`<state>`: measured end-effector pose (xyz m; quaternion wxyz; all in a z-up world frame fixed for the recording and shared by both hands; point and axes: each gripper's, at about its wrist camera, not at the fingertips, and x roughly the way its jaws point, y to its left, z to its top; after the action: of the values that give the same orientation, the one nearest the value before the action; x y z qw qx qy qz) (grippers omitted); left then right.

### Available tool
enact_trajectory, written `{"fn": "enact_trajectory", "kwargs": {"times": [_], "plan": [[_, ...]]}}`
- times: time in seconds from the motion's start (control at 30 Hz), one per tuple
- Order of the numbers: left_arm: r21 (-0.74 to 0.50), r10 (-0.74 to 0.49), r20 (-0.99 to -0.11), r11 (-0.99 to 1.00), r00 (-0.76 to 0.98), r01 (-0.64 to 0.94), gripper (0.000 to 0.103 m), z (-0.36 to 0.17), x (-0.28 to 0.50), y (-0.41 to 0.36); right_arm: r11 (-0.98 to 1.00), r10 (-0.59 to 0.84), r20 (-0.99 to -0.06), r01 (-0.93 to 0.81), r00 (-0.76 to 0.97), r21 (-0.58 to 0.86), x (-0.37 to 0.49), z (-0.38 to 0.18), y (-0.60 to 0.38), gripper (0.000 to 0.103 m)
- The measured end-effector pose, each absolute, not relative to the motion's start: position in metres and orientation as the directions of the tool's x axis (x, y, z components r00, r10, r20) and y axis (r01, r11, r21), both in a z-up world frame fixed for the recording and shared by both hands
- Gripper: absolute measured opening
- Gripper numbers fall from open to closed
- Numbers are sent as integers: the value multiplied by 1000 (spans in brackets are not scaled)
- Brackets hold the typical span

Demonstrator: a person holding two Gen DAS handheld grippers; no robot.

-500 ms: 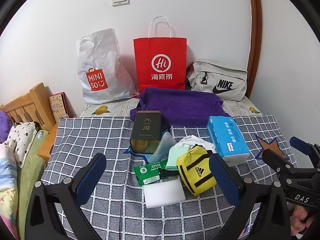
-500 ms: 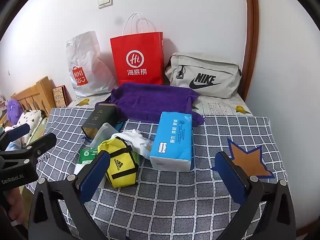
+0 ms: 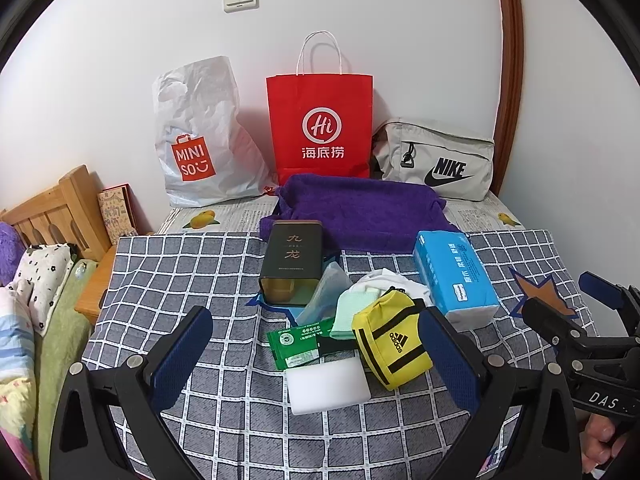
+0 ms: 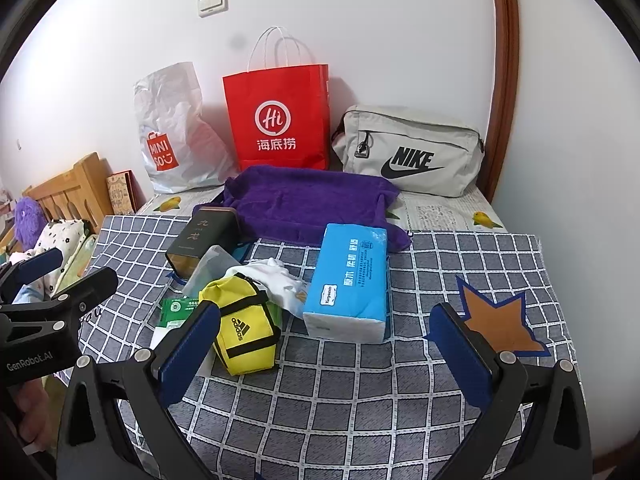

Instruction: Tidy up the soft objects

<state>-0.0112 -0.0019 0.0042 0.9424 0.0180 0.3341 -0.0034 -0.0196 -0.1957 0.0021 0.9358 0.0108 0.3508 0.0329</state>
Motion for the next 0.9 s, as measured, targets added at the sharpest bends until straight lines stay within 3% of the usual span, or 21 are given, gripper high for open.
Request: {"fn": "enact_trajectory", "kwargs": {"times": [0.9], "plan": [[32, 8, -631, 999, 776, 15, 103, 4, -12, -3, 998, 59, -616, -69, 785, 8, -21, 1, -187, 103]]}}
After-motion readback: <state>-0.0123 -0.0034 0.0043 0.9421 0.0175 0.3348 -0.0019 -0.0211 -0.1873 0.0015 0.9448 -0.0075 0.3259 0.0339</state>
